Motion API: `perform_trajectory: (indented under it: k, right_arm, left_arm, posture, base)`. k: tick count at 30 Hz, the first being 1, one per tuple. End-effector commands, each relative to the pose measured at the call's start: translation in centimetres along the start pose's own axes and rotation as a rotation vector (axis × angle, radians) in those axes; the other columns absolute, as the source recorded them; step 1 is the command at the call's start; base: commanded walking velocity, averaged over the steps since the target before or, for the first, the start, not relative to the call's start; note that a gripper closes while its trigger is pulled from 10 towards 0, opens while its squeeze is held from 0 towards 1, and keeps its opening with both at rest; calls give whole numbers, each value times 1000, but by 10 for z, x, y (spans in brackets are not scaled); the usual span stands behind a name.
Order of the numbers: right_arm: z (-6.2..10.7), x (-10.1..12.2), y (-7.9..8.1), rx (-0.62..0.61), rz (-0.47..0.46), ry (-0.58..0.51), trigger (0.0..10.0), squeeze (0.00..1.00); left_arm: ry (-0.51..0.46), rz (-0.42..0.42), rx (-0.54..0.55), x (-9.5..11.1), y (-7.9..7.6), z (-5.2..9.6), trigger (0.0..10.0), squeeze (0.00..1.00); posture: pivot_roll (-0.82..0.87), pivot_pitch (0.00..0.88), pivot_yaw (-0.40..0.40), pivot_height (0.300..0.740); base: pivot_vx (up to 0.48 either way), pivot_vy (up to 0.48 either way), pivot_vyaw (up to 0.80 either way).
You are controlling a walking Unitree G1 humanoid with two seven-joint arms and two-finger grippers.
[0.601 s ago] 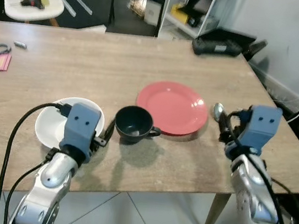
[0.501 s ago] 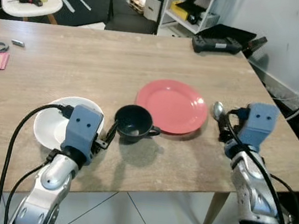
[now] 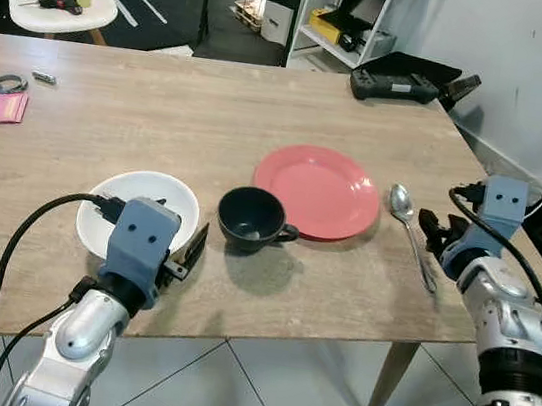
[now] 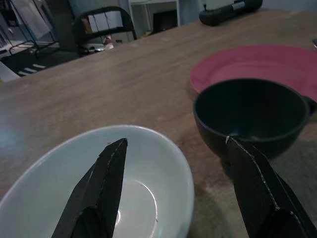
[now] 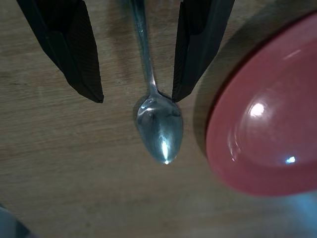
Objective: Setting the table
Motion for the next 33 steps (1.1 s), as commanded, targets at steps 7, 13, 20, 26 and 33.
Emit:
perform_trajectory:
  k: [7, 13, 20, 26, 33]
  right_arm:
    - [-6, -6, -3, 26, 35, 56, 10000, 0]
    - [-6, -11, -9, 14, 37, 74, 10000, 0]
    - [-5, -14, -17, -8, 76, 81, 0, 0]
    - [-5, -15, -19, -17, 55, 78, 0, 0]
    - [-4, -18, -22, -22, 43, 76, 0, 0]
  left_arm:
    - [53, -17, -5, -1, 3, 19, 10000, 0]
    - [79, -26, -2, 1, 6, 31, 10000, 0]
    - [96, -30, 2, 6, 9, 36, 10000, 0]
    - [44, -48, -59, 22, 0, 29, 10000, 0]
    - [4, -57, -358, 49, -17, 37, 10000, 0]
  posture:
    - [105, 187, 40, 740]
    - [134, 226, 52, 740]
    - [142, 240, 61, 740]
    - [129, 232, 63, 740]
    - [127, 222, 72, 740]
  base:
    - [0, 0, 0]
    - [0, 0, 0]
    - [0, 0, 0]
    - [0, 0, 0]
    - [0, 0, 0]
Point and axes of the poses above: a point about 5 cm out from each wrist's last joint towards the gripper, its own z axis pointing back from the gripper into the wrist, its own x axis along the axis of the wrist's last joint, y = z × x, the point moved 3 cm from there along -z, pointing out of the wrist towards the gripper
